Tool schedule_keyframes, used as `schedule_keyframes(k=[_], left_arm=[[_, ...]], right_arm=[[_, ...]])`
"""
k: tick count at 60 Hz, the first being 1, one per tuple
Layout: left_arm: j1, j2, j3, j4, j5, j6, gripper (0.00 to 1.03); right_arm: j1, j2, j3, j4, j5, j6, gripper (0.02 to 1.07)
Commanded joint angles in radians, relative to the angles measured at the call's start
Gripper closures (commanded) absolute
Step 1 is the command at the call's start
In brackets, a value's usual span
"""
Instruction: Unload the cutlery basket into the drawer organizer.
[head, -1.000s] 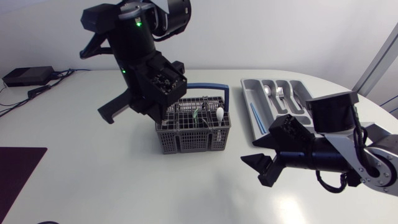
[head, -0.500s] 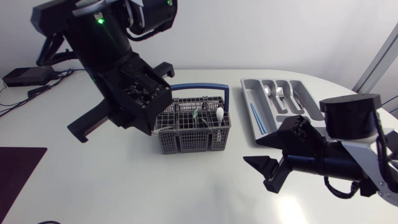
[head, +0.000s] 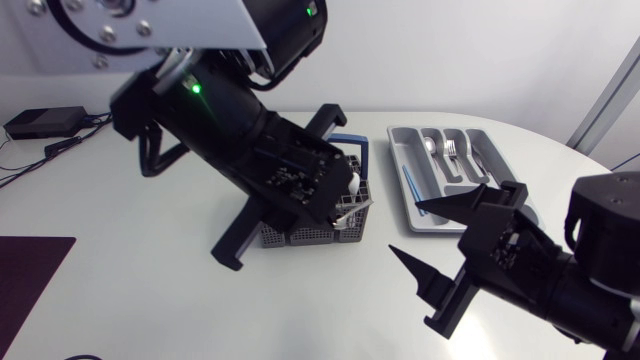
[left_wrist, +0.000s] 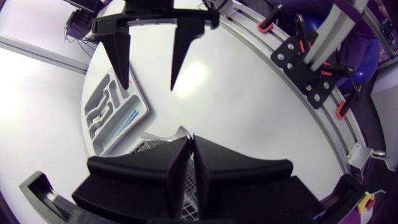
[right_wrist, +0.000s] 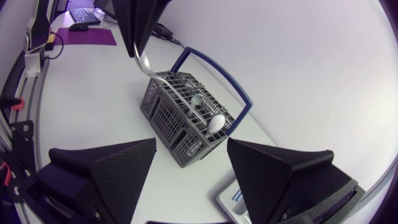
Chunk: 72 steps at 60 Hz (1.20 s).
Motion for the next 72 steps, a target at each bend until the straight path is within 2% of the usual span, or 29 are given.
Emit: schedule_keyframes(k=[1,10,14,22,25,34,38,45,63,72], left_arm=[[-0.016,-0.024,-0.056,0.077,0.042,-0.069,0.91],[-0.025,-0.026,-0.092,0.109,0.113,-0.099,0.91],[-0.018,-0.024,-0.092,0.113,0.15,-0.105,0.91],[-0.005,-0.015,-0.099,0.116,0.176,-0.105,0.91],[-0.004,-0.007,-0.101,0.116,0.177,-0.102,0.91],[0.008,0.013,-0.101,0.116,0.191,-0.099,0.91],[0.01,0.014,-0.099,0.116,0.194,-0.098,0.92],[0.011,0.02,-0.096,0.116,0.202,-0.098,0.92],[0.013,0.028,-0.101,0.116,0.2,-0.098,0.91],[0.013,0.028,-0.096,0.113,0.2,-0.101,0.91]], right_arm=[[0.05,-0.002,-0.061,0.038,0.061,-0.098,0.24],[0.09,-0.008,-0.107,0.11,0.145,-0.219,0.25],[0.095,-0.011,-0.117,0.13,0.151,-0.251,0.25],[0.102,-0.008,-0.117,0.179,0.154,-0.303,0.49],[0.107,0.003,-0.113,0.194,0.157,-0.317,0.55],[0.162,0.042,-0.101,0.231,0.186,-0.318,0.57],[0.191,0.07,-0.099,0.242,0.2,-0.32,0.62],[0.213,0.11,-0.094,0.279,0.212,-0.32,0.63],[0.222,0.124,-0.07,0.282,0.223,-0.338,0.93],[0.222,0.124,-0.071,0.282,0.226,-0.337,0.96]])
